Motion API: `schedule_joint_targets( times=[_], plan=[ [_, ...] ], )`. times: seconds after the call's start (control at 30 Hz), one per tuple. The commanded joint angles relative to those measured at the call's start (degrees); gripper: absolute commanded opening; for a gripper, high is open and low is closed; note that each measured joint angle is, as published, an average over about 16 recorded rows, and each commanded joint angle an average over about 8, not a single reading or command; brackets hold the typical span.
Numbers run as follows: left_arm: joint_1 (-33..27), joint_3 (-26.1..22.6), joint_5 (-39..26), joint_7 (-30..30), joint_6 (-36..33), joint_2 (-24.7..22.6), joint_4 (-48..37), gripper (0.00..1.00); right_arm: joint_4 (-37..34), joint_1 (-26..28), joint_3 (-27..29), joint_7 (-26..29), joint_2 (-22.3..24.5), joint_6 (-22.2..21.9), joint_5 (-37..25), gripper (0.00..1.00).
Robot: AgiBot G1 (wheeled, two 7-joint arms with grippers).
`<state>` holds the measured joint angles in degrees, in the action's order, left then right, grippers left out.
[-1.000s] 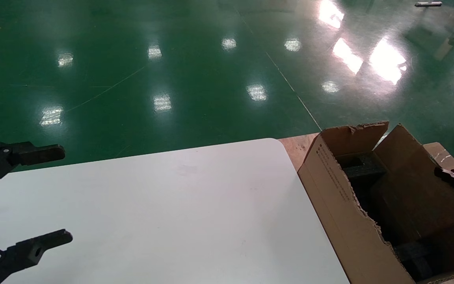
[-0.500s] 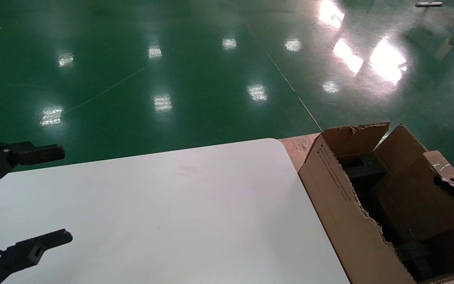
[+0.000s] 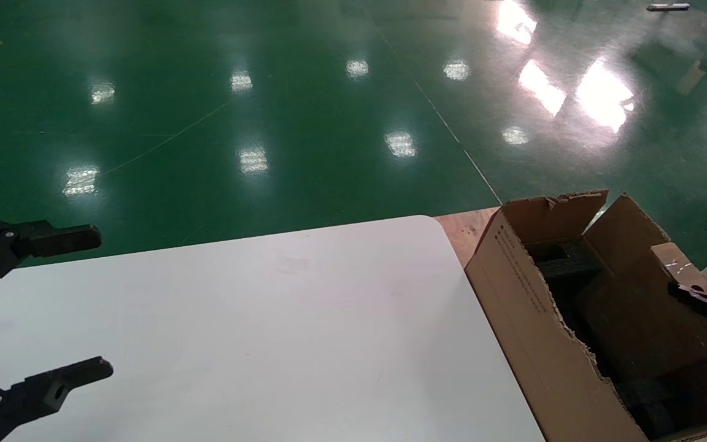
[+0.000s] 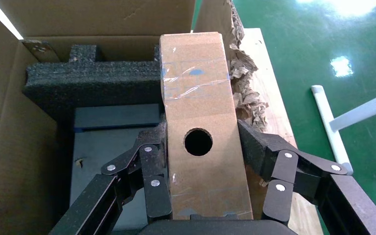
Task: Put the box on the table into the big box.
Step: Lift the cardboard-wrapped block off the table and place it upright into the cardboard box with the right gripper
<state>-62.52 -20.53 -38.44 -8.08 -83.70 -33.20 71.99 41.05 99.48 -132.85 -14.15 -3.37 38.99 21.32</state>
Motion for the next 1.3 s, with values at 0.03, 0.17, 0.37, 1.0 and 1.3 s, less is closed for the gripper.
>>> schedule_joint_targets(
  times=[0.03, 0.17, 0.37, 1.0, 1.3],
  plan=[
    [0.0, 0.0, 0.0, 0.0, 0.0, 0.0, 0.0, 1.0, -0.8, -0.8, -0.4, -0.5, -0.6, 0.3, 1.5, 0.0],
    [0.0, 0.0, 0.0, 0.0, 0.0, 0.0, 0.0, 1.0, -2.6, -3.3, -1.2, -1.7, -2.3, 0.5, 4.2, 0.0],
    [0.0, 0.0, 0.0, 0.0, 0.0, 0.0, 0.0, 1.0, -5.4, -7.7, -1.7, -3.1, -4.8, 1.2, 8.7, 0.0],
    [0.0, 0.0, 0.0, 0.0, 0.0, 0.0, 0.0, 1.0, -12.0, -15.2, -1.2, -4.6, -8.6, 7.2, 15.9, 1.0],
    [0.0, 0.0, 0.0, 0.0, 0.0, 0.0, 0.0, 1.0, -11.5, -14.7, -1.2, -4.6, -8.3, 6.7, 15.3, 1.0]
  ],
)
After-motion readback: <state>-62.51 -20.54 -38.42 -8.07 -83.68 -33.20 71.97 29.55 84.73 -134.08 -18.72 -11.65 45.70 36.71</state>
